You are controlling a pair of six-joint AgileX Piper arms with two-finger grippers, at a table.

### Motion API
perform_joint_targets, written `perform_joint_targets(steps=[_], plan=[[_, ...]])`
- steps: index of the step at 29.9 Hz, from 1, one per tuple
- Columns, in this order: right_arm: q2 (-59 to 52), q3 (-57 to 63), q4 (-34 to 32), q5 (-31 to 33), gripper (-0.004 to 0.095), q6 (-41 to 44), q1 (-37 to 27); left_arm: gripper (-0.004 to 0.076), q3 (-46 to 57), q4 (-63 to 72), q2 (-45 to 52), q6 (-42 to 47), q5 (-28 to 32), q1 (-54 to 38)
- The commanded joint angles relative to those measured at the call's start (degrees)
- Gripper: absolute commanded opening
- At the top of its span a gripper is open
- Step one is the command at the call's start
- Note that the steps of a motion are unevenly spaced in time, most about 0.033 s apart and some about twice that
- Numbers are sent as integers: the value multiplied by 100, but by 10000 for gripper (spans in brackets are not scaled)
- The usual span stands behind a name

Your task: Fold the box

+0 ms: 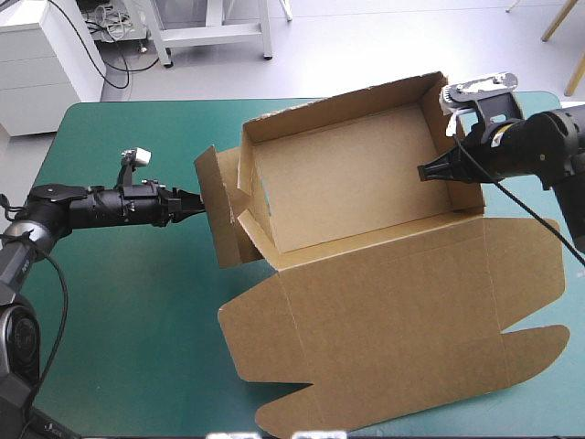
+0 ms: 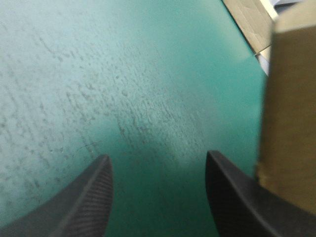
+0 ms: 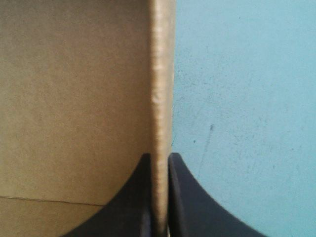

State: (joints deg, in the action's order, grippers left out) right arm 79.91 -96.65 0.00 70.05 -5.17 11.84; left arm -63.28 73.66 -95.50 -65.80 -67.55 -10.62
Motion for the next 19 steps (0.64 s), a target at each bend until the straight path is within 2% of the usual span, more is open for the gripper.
perform_joint_targets(steps=[1,11,19], plan=[[17,-158,49,-459,-22,40,-1,405,-175,539,249,-79,-592,124],[344,-158,0,-881,-21,40,-1,405,-175,664,307,24,-592,573],[618,-158,-80,-976,-22,40,-1,405,-175,664,1007,217,-545,577]])
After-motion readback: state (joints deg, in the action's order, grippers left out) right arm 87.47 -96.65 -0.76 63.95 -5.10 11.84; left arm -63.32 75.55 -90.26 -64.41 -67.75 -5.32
